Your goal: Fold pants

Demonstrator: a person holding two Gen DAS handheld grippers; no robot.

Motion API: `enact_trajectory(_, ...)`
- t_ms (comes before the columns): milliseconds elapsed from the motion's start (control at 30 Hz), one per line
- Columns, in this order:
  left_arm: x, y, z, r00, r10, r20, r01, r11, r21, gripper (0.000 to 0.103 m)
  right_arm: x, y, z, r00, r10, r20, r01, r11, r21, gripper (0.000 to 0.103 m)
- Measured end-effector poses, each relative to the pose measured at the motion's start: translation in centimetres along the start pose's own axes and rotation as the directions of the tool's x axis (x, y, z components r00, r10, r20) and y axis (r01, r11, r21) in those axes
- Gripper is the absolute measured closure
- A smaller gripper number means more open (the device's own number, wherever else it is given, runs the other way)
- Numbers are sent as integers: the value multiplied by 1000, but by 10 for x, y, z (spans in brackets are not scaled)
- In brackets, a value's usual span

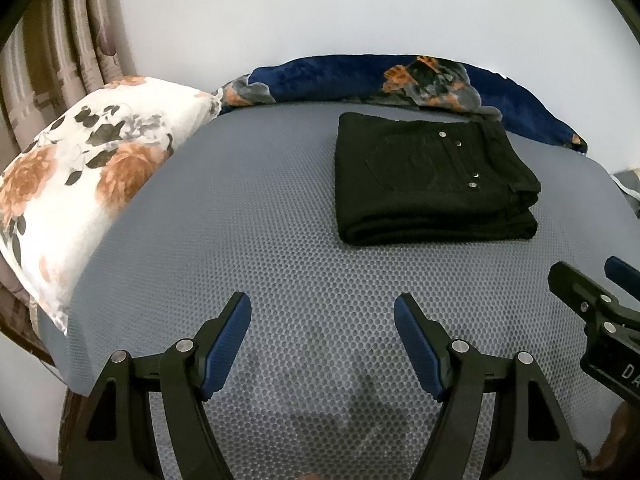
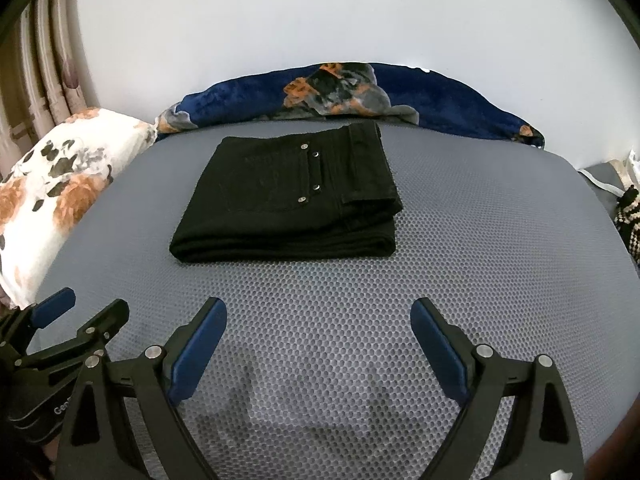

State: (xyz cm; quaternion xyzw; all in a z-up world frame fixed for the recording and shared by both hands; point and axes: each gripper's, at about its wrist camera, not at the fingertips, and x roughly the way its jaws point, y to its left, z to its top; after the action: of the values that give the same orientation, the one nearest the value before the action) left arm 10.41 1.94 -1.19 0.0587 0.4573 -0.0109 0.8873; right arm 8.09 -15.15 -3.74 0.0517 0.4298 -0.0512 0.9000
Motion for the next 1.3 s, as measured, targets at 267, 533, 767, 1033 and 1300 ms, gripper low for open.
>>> enact_trajectory(267, 2, -1, 0, 1000, -1, -8, 1, 1000, 3, 29, 2, 1, -1, 1000, -20, -8, 19, 1000, -14, 11)
enact_trajectory(533, 3, -1, -1, 1000, -3, -14, 3, 1000, 4, 29, 4, 3, -2, 1000, -21, -15, 21, 999, -25, 11)
enact_trajectory(767, 4, 0, -2, 1000, -7, -14, 7, 1000, 7, 29, 7, 1, -3, 999, -18, -28, 18, 1000, -18, 11)
enact_trajectory(1033, 6, 0, -1, 1000, -18, -18, 18, 1000, 9, 29, 9, -1, -5, 999, -20, -38, 20, 1000, -15, 11)
enact_trajectory(1300, 3, -4, -1, 999, -46, -4, 47, 999, 29, 29, 11, -4, -4, 999, -19, -45, 19, 1000, -1, 11)
